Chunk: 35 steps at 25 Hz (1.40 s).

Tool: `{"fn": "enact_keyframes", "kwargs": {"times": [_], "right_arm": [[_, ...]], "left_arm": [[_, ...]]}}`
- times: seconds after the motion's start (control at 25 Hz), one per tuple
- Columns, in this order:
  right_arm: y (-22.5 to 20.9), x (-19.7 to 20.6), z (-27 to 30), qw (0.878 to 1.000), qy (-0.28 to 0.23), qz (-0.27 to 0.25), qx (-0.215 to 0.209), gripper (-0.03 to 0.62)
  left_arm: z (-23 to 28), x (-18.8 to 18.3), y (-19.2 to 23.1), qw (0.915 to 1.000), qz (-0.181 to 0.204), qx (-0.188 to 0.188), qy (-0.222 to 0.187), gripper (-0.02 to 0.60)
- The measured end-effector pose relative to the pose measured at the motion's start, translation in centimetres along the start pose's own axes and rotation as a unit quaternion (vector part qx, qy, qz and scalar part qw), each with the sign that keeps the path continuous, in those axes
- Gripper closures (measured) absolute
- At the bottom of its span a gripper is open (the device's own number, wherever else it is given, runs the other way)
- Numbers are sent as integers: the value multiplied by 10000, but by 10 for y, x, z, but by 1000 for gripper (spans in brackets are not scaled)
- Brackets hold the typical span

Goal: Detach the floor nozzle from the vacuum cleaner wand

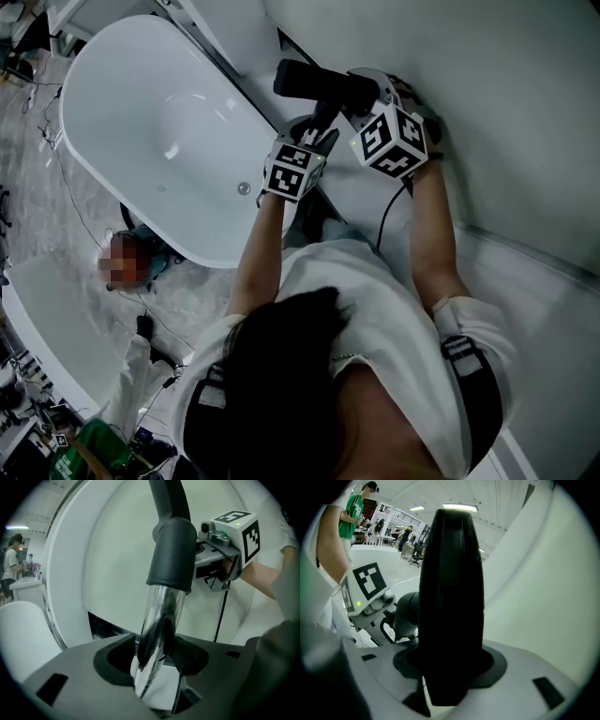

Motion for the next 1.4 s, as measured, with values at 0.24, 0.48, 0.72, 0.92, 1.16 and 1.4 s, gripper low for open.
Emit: {"fn": "enact_keyframes", "kwargs": {"times": [0.24,0.48,0.72,0.92,1.16,1.4], "right_arm": [[2,3,1,10000,-4,51,0,378],[-2,-1,4,10000,-3,-16,-16,378],[-1,-1,5,9999,-80,15,106,378],[-2,0,6,9995,-131,134,270,378],[-3,-4,-1,9990,-115,123,424,378],[-12,-2,-6,9953,-292,794,463,378]], "left_arm": [[3,1,2,9992,352,-97,-141,433],[2,-4,5,9979,605,-118,-210,446],[3,-1,8,9975,650,-126,-235,449],[5,0,11,9978,604,-94,-257,450],[1,-2,7,9977,635,-7,-217,451],[-1,-1,8,9978,623,-41,-234,451]]}}
Point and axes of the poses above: the fingertips, and each gripper's own axes: z forward along the fingers, y to its left, x out of its underside, the point moved 2 cm from there along -z, backward along the fingers, and after that the axes turned 12 degrees about x, right-handed, at the moved point
